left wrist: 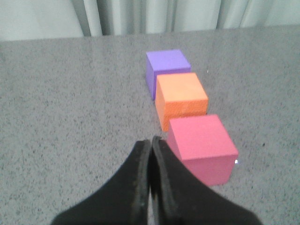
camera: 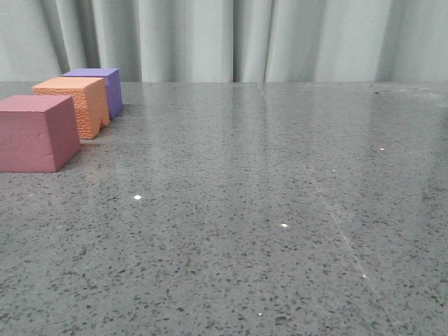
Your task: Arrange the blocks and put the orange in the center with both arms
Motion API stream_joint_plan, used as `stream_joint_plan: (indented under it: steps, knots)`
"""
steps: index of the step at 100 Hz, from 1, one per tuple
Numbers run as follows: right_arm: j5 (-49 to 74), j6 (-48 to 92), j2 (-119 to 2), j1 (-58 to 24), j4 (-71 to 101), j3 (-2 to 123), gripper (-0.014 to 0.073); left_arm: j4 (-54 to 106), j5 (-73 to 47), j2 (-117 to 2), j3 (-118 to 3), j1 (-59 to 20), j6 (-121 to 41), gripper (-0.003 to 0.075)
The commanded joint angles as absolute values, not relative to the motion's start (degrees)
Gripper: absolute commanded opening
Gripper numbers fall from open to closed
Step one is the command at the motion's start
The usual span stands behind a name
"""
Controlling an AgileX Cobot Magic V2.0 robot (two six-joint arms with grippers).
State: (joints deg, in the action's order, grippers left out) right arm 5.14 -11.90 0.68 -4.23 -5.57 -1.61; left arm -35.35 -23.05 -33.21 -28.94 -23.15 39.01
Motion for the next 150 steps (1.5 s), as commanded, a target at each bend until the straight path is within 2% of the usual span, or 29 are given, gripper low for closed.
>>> stream_joint_plan:
  steps: [1,49,69,109,128,141,150]
  knots:
    - [0.4,-11.5,1.8,-3.9,-5.5,-0.8,-0.0060,-36.4,-19.2,-33.4,-29.3,-23.5,39.0,-0.0019]
    - [0.4,-11.5,1.8,-3.9,-5.5,-0.8,-0.0060,-37.6,-19.2,-33.4,-28.6,-23.5,39.0,-0.0019]
    - [0.4,-11.5,1.8,-3.9,-5.5,-0.8,-0.0060,-43.0,-14.9,-33.3,-28.6,-23.5,39.0,-0.0019]
    - [0.4,-11.5,1.8,-3.9,-5.5,-0.8,-0.0060,-44.9,-14.1,-26.9,-27.7,-23.1,38.4,-0.0019]
    - [0.4,-11.5,1.8,-3.9,-5.5,-0.8,-0.0060,-30.1,-12.6,-23.7,-25.3,-19.5,23.0,-0.0019]
    - [0.4,-11.5,1.8,-3.9,-5.5,-0.8,-0.0060,-16.5,-4.1,-21.4,-21.0,-14.4,6.7,-0.0019]
    - [0.4,-11.5,1.8,-3.9,-5.5,-0.8,-0.0060,-13.7,0.5,-19.7,-17.3,-12.7,4.5,-0.0019]
